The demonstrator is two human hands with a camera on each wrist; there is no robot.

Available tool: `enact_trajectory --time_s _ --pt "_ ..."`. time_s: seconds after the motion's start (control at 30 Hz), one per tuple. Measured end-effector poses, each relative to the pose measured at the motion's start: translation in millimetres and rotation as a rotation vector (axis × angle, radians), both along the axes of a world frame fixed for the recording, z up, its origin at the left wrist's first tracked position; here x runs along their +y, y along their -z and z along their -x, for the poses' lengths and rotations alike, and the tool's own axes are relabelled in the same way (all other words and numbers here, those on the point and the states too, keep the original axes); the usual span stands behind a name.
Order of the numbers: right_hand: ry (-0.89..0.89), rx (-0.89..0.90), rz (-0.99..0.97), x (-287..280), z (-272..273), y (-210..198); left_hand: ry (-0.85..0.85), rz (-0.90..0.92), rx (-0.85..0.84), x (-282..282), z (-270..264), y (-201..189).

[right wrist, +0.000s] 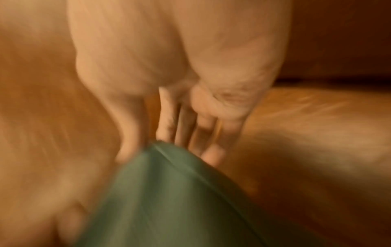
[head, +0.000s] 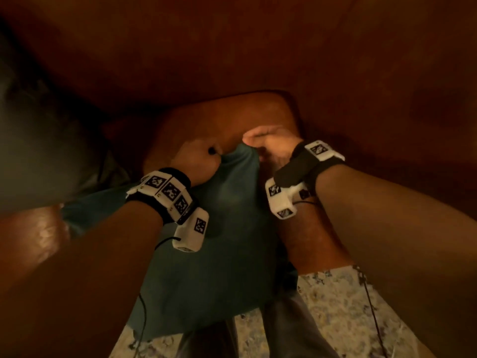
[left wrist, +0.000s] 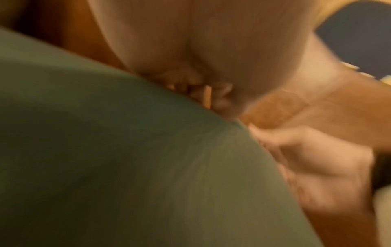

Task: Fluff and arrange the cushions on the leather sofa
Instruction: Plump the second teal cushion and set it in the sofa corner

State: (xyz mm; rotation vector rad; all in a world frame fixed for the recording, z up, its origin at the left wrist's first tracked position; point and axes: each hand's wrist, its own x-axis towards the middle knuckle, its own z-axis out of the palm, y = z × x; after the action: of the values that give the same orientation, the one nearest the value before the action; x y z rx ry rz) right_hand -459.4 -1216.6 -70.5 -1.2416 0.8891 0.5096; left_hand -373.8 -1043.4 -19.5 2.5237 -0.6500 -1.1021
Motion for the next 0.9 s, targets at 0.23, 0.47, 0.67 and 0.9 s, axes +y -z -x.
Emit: enact_trajectory --time_s 0.23,0.47,0.67,0.9 --pt "-0.088 -0.085 0.185 -1.0 23.6 -17.9 0.154 -0.081 0.235 -24.9 -8.4 -0.7" --pt "0.146 -0.177 0.336 26.9 36.8 -12.1 0.237 -0.093 0.440 -32.7 -12.0 0.6" --pt "0.210 -0.118 0.362 31.8 45.1 -3.9 -0.067 0.024 0.416 -32.4 -0.7 9.5" --pt "0.254 -0.170 0.286 57.3 83.4 5.6 -0.199 0.216 0.132 -55.7 -32.8 -4.0"
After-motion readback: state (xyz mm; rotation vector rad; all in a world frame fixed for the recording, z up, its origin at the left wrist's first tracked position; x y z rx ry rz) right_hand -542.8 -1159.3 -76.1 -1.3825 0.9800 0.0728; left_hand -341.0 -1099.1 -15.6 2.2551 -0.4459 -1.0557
